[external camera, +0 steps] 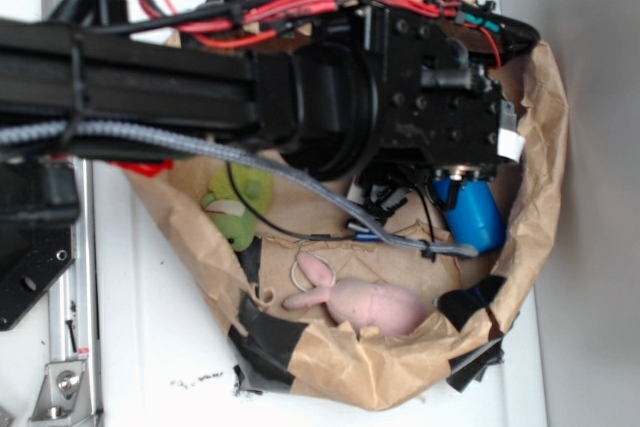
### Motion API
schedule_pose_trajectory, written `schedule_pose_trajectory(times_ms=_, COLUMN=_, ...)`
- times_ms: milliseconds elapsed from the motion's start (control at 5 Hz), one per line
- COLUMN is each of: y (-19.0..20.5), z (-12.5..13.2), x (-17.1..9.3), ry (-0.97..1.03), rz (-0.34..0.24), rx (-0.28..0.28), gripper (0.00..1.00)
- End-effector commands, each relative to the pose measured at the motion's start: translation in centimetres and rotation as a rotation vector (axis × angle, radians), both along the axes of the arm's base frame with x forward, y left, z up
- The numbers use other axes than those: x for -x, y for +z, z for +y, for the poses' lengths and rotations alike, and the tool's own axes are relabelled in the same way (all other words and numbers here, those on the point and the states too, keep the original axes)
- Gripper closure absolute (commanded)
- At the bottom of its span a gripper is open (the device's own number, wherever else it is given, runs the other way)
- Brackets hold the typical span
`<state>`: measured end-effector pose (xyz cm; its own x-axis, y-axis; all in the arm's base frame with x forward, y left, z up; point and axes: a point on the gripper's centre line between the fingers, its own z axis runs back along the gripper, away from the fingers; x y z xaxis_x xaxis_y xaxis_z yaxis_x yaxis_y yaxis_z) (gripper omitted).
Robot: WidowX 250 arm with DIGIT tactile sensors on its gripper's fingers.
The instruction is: Grab the wood chip.
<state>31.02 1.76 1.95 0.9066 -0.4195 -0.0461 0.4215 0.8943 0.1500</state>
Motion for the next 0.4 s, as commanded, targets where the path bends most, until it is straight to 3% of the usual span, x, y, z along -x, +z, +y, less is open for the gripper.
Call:
schedule_pose_trajectory(times_ms=0, y=0.11, z=-0.39, x=-0.60, ry=0.045, rz=-0.031, rx=0.014, gripper=1.00)
schedule_pose_trajectory(times_ms=200, y=0.63, z=-0.74, x=0.14, ry=-0.017, rz=-0.003, rx=0.054, gripper=1.00)
